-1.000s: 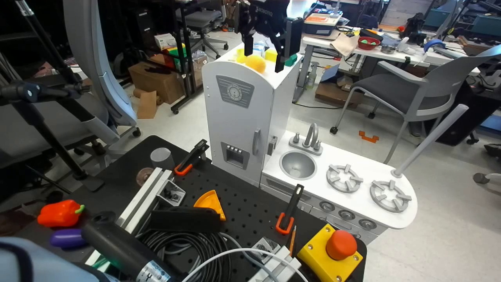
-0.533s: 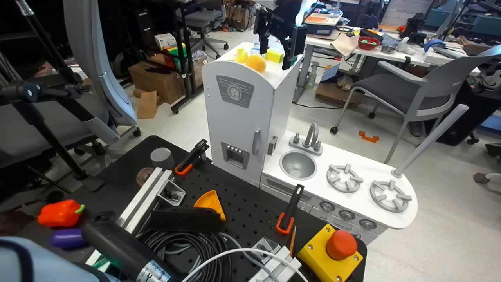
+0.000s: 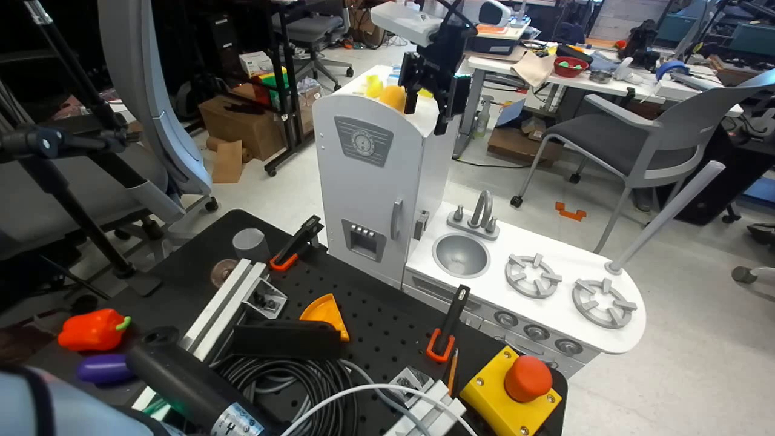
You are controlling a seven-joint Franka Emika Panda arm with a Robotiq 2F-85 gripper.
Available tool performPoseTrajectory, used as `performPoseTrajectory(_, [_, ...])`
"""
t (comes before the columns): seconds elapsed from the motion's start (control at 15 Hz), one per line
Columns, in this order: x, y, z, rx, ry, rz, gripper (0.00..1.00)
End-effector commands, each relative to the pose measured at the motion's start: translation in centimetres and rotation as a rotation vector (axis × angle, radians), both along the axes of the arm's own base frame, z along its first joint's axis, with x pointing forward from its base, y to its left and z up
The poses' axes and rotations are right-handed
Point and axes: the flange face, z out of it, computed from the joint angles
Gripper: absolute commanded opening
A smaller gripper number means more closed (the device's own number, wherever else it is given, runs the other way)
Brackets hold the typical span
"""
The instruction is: Open the cabinet door
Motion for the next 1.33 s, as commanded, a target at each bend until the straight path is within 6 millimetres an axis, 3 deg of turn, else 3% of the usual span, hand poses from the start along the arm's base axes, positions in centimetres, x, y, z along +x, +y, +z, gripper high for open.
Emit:
performPoseTrajectory(0.0, [1.1, 1.0, -1.2, -0.028, 0.054, -0.013, 1.0])
performPoseTrajectory(0.27, [-1.0, 3.0, -2.6, -0.075, 0.122, 0.068, 1.0])
performPoseTrajectory(0.67, [-4.6, 5.3, -2.4, -0.141, 0.137, 0.194, 1.0])
performPoseTrajectory(1.27, [-8.6, 5.8, -2.7, -0.183, 0.163, 0.29, 1.0])
